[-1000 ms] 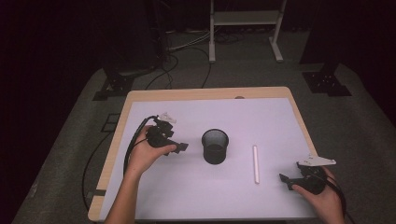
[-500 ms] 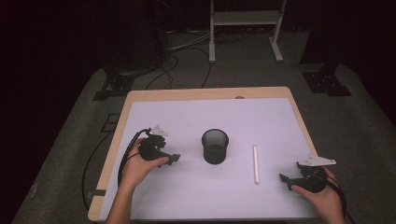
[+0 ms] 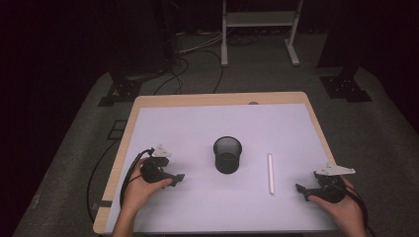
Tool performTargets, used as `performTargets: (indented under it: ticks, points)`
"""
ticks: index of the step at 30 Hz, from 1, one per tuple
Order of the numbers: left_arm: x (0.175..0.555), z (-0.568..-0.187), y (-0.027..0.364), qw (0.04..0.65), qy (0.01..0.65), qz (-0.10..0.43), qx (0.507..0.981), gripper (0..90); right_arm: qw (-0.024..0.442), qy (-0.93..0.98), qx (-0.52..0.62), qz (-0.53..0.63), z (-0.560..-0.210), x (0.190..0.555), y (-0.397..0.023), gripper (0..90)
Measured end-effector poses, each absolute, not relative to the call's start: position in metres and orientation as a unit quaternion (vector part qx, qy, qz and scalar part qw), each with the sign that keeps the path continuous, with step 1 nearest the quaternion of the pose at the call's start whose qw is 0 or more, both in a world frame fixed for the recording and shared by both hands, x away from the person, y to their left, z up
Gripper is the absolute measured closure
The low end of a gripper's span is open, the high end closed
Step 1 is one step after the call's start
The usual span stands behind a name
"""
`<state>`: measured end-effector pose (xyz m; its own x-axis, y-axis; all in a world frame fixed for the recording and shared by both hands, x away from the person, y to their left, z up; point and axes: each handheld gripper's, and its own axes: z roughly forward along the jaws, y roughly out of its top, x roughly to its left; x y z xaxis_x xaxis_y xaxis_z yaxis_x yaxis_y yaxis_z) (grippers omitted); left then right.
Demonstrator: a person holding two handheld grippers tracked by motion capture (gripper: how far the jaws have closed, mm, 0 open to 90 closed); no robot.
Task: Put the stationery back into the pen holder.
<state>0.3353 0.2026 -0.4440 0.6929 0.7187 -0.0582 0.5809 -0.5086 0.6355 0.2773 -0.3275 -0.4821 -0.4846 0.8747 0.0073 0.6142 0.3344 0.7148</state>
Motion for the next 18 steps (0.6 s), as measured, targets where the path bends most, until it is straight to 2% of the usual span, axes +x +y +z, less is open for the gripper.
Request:
performTargets:
  ticks: [8,11,18]
  points:
    - [0.328,-0.464,0.209,0.320,0.372,0.109,0.864,9.9,0.191,0.794,0.475,0.327,-0.479,0.278,-0.326,13.1]
    - [0.326,-0.468,0.210,0.327,0.365,0.119,0.864,9.3,0.188,0.797,0.471,0.327,-0.476,0.279,-0.324,20.9]
    - [0.321,-0.474,0.212,0.341,0.343,0.137,0.864,6.2,0.177,0.799,0.475,0.323,-0.471,0.281,-0.317,27.4]
